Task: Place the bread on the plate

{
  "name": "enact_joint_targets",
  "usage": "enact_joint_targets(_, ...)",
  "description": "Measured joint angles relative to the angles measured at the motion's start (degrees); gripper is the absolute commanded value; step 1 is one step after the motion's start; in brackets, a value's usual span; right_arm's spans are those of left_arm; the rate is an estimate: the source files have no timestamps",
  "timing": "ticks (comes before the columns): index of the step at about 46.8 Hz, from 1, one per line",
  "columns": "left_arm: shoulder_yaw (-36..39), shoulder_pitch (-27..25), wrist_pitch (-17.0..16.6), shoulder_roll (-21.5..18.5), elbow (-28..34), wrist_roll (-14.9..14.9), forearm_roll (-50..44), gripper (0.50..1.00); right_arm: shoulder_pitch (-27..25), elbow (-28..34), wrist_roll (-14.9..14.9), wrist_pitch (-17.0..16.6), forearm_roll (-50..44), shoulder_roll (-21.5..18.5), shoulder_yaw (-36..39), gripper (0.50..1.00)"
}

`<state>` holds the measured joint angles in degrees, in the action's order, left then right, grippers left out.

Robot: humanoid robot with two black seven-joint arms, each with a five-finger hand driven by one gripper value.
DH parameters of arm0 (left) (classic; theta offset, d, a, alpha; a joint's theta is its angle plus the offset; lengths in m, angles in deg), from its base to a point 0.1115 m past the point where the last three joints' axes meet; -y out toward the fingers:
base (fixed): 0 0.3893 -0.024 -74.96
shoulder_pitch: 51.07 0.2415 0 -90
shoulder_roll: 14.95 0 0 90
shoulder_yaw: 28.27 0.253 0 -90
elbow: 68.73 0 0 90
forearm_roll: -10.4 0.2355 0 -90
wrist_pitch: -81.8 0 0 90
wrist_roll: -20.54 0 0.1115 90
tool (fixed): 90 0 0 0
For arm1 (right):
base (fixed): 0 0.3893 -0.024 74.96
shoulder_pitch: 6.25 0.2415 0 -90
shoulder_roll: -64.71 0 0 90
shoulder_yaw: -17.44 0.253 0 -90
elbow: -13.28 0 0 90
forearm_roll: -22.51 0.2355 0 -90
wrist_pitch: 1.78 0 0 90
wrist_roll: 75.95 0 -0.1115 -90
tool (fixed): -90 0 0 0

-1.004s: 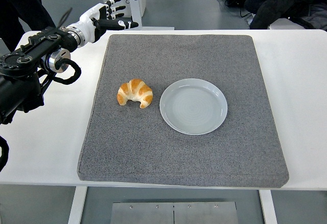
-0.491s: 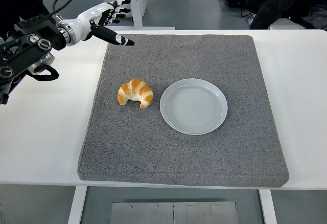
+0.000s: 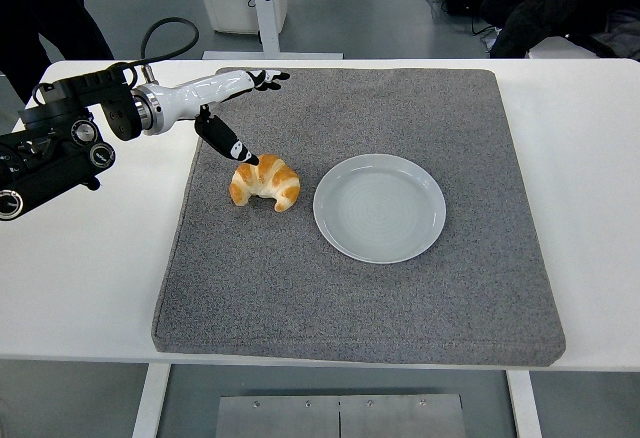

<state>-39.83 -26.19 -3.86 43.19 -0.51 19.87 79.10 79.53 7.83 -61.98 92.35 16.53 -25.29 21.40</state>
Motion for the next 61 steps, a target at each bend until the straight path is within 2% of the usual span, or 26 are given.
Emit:
enact_joint_targets(11, 2.4, 0.3, -2.0, -0.5, 3.5, 0.2, 2.4, 0.974, 0.0, 0.0, 0.0, 0.0, 0.0, 0.0, 0.0, 1.0)
enact_joint_targets(21, 8.1, 0.4, -7.4, 0.3, 3.6, 0.0, 6.5, 0.974, 0.0, 0.0, 0.0, 0.0, 0.0, 0.0, 0.0, 1.0)
enact_joint_targets(27, 10.0, 0.4, -10.4, 1.7, 2.6, -0.1, 7.6, 0.974, 0.0, 0.0, 0.0, 0.0, 0.0, 0.0, 0.0, 1.0)
enact_joint_targets(44, 10.2, 3.7, -15.2, 3.1, -1.6, -0.8, 10.6, 0.974, 0.0, 0.0, 0.0, 0.0, 0.0, 0.0, 0.0, 1.0)
enact_joint_targets(53, 10.2, 4.3, -16.6, 4.3, -2.7, -1.0, 10.7, 0.972, 0.0, 0.0, 0.0, 0.0, 0.0, 0.0, 0.0, 1.0)
enact_joint_targets(61, 10.2, 4.7, -18.2, 5.4, -3.7, -2.8, 10.7, 0.972, 0.0, 0.0, 0.0, 0.0, 0.0, 0.0, 0.0, 1.0)
